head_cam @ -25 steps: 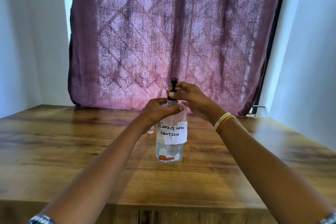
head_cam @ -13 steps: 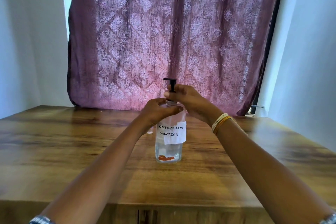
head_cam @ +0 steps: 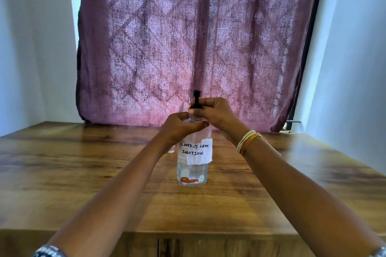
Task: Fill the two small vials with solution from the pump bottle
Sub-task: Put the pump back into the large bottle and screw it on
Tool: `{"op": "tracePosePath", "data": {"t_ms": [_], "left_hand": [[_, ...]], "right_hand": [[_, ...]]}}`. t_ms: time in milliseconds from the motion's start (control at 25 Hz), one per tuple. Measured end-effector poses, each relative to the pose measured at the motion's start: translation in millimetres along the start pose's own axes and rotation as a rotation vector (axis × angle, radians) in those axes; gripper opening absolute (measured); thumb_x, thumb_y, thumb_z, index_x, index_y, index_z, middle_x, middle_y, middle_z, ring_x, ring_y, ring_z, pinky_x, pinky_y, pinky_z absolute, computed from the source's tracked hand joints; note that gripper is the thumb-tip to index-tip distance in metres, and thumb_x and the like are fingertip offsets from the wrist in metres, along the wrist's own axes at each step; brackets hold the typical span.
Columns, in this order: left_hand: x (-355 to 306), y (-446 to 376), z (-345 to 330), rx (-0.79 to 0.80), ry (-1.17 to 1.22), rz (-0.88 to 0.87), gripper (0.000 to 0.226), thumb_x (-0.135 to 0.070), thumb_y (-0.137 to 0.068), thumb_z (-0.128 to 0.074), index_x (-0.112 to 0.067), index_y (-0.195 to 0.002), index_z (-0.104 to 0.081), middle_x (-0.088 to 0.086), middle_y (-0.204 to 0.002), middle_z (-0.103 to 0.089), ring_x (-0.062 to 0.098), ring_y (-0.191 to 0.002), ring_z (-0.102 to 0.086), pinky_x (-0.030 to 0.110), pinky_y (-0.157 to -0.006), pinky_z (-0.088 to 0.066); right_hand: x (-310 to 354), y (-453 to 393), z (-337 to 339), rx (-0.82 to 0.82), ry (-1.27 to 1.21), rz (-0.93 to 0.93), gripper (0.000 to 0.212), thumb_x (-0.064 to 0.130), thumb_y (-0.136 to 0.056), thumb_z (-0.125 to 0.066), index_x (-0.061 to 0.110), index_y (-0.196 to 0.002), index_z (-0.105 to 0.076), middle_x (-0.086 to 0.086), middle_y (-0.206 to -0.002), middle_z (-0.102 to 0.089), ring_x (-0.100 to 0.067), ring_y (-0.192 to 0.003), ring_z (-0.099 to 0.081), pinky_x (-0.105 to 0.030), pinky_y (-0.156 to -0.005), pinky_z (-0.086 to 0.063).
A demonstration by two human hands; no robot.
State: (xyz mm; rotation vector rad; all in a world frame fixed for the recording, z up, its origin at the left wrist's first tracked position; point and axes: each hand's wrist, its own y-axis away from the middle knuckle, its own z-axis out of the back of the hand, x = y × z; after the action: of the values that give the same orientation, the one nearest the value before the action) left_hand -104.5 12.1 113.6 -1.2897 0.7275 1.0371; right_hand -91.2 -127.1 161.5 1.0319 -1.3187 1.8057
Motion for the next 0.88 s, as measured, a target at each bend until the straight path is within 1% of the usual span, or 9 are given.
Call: {"op": "tracePosePath", "data": {"t_ms": [80, 160, 240, 360, 440, 560, 680, 760, 880], "left_hand": [[1, 2, 3, 0.066, 0.004, 0.025, 0.061, -0.047, -0.055, -0.085, -0.024, -0.110, -0.071, 0.003, -0.105, -0.077, 0.025, -0.101, -0.073, 0.043, -0.092, -0.056], [11, 10, 9, 0.177, 0.067, 0.042, 0.083, -0.042, -0.054, -0.086, -0.025, -0.130, -0.054, 0.007, -0.125, -0.068, 0.026, -0.114, -0.066, 0.046, -0.098, -0.053], [32, 25, 15, 0.253, -0.003, 0.080, 0.099, -0.030, -0.054, -0.088, -0.025, -0.139, -0.037, 0.007, -0.132, -0.060, 0.023, -0.119, -0.061, 0.041, -0.098, -0.052], [66, 49, 23, 0.236, -0.174, 0.253, 0.085, -0.003, -0.062, -0.088, -0.012, -0.133, -0.043, 0.002, -0.105, -0.067, 0.010, -0.091, -0.069, 0.030, -0.080, -0.059], [77, 52, 21, 0.126, -0.169, 0.314, 0.065, 0.003, -0.059, -0.088, -0.011, -0.114, -0.055, 0.002, -0.088, -0.063, 0.012, -0.076, -0.064, 0.033, -0.069, -0.058], [83, 45, 9, 0.033, -0.214, 0.254, 0.052, -0.003, -0.059, -0.089, -0.020, -0.095, -0.056, 0.001, -0.087, -0.065, 0.015, -0.081, -0.065, 0.028, -0.069, -0.055], [93, 31, -3, 0.045, -0.325, 0.158, 0.045, -0.007, -0.065, -0.086, -0.017, -0.101, -0.061, -0.003, -0.089, -0.066, 0.018, -0.087, -0.066, 0.023, -0.074, -0.055], [102, 22, -6, 0.024, -0.431, 0.110, 0.041, -0.010, -0.070, -0.085, -0.013, -0.106, -0.065, -0.004, -0.092, -0.067, 0.016, -0.089, -0.066, 0.016, -0.073, -0.052], [115, 11, -7, -0.010, -0.600, 0.024, 0.039, -0.019, -0.077, -0.081, -0.008, -0.112, -0.068, 0.004, -0.108, -0.066, 0.016, -0.096, -0.064, 0.021, -0.083, -0.049]], "right_hand": [[-4, 7, 3, 0.046, -0.012, -0.015, 0.041, 0.010, -0.076, -0.079, 0.006, -0.114, -0.064, -0.023, -0.121, -0.066, -0.022, -0.095, -0.069, -0.032, -0.087, -0.058], [-16, 18, 13, 0.101, -0.049, -0.089, 0.079, 0.028, -0.071, -0.078, 0.011, -0.140, -0.043, -0.019, -0.139, -0.053, -0.031, -0.123, -0.056, -0.049, -0.105, -0.046], [-34, 30, 24, 0.171, -0.179, -0.171, 0.099, 0.024, -0.066, -0.078, 0.015, -0.149, -0.024, -0.020, -0.144, -0.046, -0.036, -0.128, -0.050, -0.059, -0.108, -0.039], [-70, 54, 25, 0.298, 0.051, -0.154, 0.090, -0.005, -0.071, -0.077, 0.014, -0.143, -0.026, -0.016, -0.136, -0.052, -0.026, -0.113, -0.060, -0.046, -0.097, -0.053], [-94, 64, 17, 0.302, 0.249, -0.126, 0.084, -0.001, -0.068, -0.082, 0.012, -0.136, -0.034, -0.011, -0.131, -0.057, -0.021, -0.111, -0.062, -0.036, -0.093, -0.056], [-117, 62, 16, 0.193, 0.299, -0.127, 0.070, 0.008, -0.064, -0.088, 0.013, -0.122, -0.049, -0.007, -0.119, -0.065, -0.021, -0.106, -0.065, -0.032, -0.087, -0.058], [-129, 42, 31, 0.131, 0.323, -0.117, 0.057, 0.008, -0.063, -0.088, 0.018, -0.111, -0.058, -0.005, -0.111, -0.070, -0.018, -0.099, -0.068, -0.027, -0.083, -0.058], [-137, 25, 39, 0.123, 0.331, -0.125, 0.059, 0.004, -0.067, -0.085, 0.012, -0.119, -0.057, -0.009, -0.116, -0.069, -0.022, -0.104, -0.066, -0.037, -0.091, -0.056], [-150, 0, 46, 0.092, 0.340, -0.122, 0.071, 0.000, -0.072, -0.080, 0.009, -0.132, -0.045, -0.012, -0.126, -0.062, -0.025, -0.112, -0.059, -0.039, -0.096, -0.051]]}}
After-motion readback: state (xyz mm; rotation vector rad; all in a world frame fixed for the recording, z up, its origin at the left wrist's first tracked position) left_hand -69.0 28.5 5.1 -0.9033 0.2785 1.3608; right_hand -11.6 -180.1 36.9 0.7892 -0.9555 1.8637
